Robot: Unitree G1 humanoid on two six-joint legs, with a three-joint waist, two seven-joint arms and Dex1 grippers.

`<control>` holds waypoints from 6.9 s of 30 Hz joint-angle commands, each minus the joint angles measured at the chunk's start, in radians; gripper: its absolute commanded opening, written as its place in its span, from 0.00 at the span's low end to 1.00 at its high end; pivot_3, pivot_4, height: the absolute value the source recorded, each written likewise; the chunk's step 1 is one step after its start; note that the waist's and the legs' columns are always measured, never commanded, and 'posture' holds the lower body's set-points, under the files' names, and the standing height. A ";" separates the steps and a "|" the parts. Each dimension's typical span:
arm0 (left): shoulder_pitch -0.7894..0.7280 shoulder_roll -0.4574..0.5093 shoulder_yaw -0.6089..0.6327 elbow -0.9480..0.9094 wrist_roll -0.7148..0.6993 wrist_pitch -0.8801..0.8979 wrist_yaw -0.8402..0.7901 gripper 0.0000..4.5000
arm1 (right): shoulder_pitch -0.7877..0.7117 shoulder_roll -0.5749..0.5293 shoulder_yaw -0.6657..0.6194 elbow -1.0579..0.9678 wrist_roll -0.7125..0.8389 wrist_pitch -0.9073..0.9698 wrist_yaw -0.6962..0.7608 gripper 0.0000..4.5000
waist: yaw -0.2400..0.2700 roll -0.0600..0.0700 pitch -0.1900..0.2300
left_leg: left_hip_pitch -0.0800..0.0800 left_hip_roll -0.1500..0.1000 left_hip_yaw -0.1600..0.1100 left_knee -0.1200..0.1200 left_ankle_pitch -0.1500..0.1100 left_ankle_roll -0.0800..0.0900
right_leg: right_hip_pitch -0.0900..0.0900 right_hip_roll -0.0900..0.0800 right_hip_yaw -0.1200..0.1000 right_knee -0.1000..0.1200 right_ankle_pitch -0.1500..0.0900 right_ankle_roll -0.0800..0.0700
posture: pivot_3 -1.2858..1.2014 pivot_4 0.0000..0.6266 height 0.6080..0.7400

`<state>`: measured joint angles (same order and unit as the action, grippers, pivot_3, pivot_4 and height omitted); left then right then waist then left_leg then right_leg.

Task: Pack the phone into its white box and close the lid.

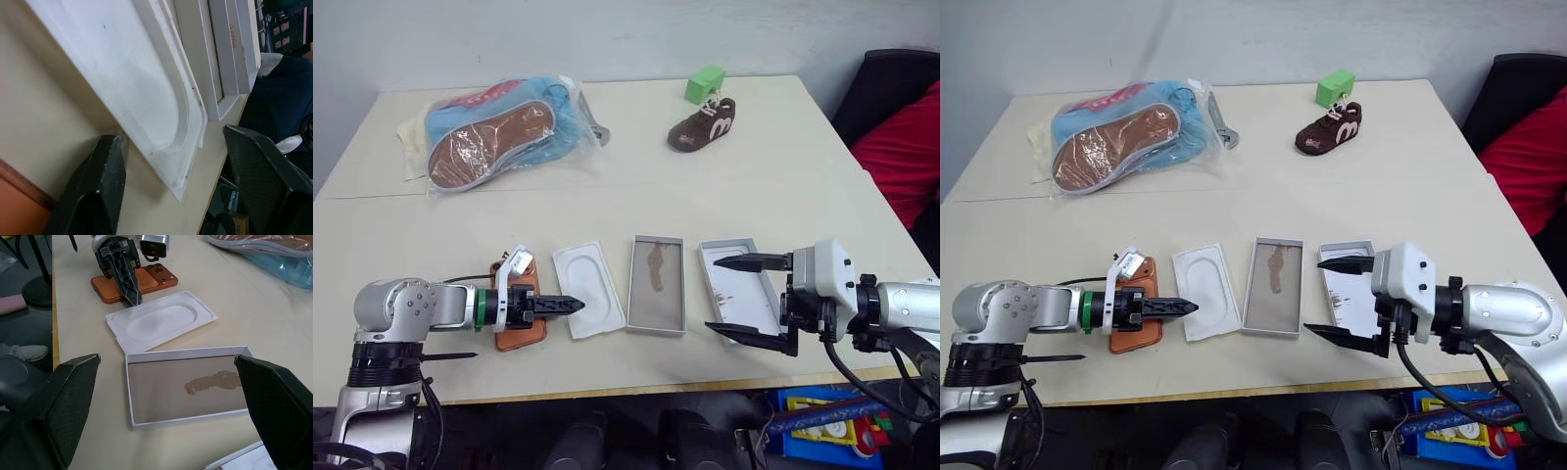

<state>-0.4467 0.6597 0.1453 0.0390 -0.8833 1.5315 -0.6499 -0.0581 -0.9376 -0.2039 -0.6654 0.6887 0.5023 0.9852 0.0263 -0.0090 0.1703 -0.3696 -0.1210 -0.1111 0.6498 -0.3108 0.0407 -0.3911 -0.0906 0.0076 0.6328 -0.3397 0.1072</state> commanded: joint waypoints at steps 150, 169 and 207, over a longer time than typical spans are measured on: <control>0.530 0.408 0.258 -0.210 0.019 -0.625 -0.401 1.00 | -0.669 0.474 0.636 0.544 -0.514 -0.054 0.119 0.01 | -0.045 0.000 0.002 | 0.000 0.012 -0.007 -0.004 0.000 -0.010 | -0.004 0.015 0.001 -0.003 0.002 -0.010 | 0.52 0.24 1.00; 0.367 0.302 0.273 -0.074 0.044 0.024 -0.055 1.00 | -0.823 0.760 0.849 0.963 -0.808 -0.342 0.086 0.01 | -0.044 -0.001 -0.003 | 0.001 0.008 -0.007 -0.002 -0.001 -0.011 | -0.018 0.013 0.001 0.021 0.002 -0.011 | 0.52 0.24 1.00; 0.092 -0.091 0.080 0.118 -0.316 0.083 0.385 0.78 | -0.771 0.788 0.839 1.038 -0.929 -0.376 0.119 0.00 | -0.015 0.016 -0.040 | 0.016 -0.006 -0.028 -0.006 -0.001 -0.007 | -0.002 0.015 0.028 0.020 0.002 -0.010 | 0.52 0.24 1.00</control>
<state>-0.3745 0.5831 0.2920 0.1549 -1.1957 1.5836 -0.3058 -0.8381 -0.1618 0.6203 0.3947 -0.2456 0.1194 1.0849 0.0112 0.0071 0.1299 -0.3529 -0.1271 -0.1398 0.6434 -0.3114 0.0335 -0.3930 -0.0761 0.0352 0.6531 -0.3380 0.0975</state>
